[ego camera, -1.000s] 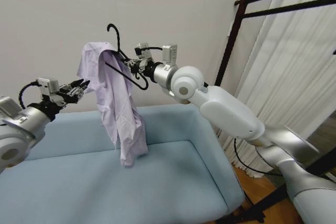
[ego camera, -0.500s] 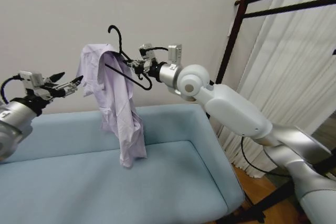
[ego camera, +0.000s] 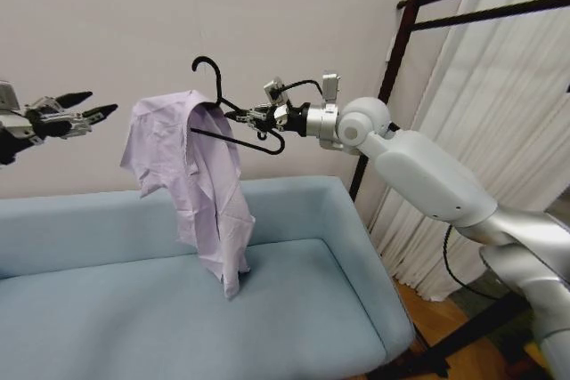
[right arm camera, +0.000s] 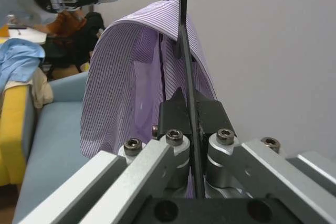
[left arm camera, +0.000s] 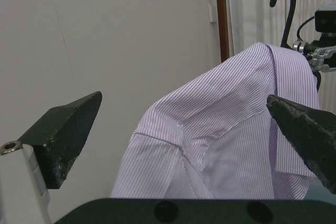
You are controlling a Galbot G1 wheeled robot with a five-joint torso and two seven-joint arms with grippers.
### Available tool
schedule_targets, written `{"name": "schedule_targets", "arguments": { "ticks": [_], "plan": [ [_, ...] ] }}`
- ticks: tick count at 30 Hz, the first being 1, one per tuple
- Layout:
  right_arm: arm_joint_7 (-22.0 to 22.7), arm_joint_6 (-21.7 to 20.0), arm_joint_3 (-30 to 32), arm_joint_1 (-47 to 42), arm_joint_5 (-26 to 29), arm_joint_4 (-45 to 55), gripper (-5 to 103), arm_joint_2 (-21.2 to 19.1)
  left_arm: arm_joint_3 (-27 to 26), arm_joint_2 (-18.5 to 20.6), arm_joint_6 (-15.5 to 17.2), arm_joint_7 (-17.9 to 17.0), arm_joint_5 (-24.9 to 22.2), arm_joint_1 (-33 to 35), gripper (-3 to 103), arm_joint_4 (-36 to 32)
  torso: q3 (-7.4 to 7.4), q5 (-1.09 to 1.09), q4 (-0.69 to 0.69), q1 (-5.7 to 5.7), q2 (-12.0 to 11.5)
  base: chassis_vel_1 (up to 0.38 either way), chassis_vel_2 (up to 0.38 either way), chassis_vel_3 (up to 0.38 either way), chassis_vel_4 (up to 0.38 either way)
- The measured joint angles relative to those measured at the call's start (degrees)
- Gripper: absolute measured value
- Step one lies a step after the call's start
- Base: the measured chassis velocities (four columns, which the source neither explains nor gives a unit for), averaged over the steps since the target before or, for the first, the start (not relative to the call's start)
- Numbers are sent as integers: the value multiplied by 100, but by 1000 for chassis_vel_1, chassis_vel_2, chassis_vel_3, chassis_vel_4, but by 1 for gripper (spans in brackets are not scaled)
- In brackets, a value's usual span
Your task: Pick up the clothes from the sofa and hang them on the clothes hanger.
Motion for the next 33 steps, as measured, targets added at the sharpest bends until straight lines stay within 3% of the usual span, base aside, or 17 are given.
{"name": "schedule_targets", "arguments": {
  "ticks": [3, 4, 8, 13, 21, 25, 33],
  "plan": [
    [-268, 0, -78, 147, -124, -252, 2, 213, 52, 469, 1, 508, -65, 37, 100, 473, 0, -2, 3, 0, 0, 0, 0, 0, 0],
    [-268, 0, -78, 147, -124, -252, 2, 213, 52, 469, 1, 508, -65, 37, 100, 473, 0, -2, 3, 0, 0, 0, 0, 0, 0],
    [-471, 66, -180, 261, -241, -460, 2, 413, 49, 1108, -75, 976, -302, 220, 100, 964, 0, -4, 2, 1, 0, 0, 0, 0, 0],
    [-389, 31, -90, 223, -79, -517, 2, 546, 57, 1786, -151, 1326, -534, 464, 100, 1344, -1, 1, 0, 0, 0, 0, 0, 0, 0],
    [-318, 17, 64, 103, 78, -485, 2, 626, 99, 2344, -145, 1563, -733, 687, 100, 1298, 0, 0, 0, 0, 0, 0, 0, 0, 0],
    [-518, 41, 115, 101, 42, -388, 2, 631, 110, 2825, -124, 1689, -1017, 834, 100, 1415, 0, 1, 0, 0, 0, 0, 0, 0, 0],
    [-631, 44, 162, 88, 21, -192, 2, 632, 43, 3293, -112, 1774, -1160, 1128, 100, 1587, 0, 1, 1, 0, 0, 0, 0, 0, 0]
  ]
}}
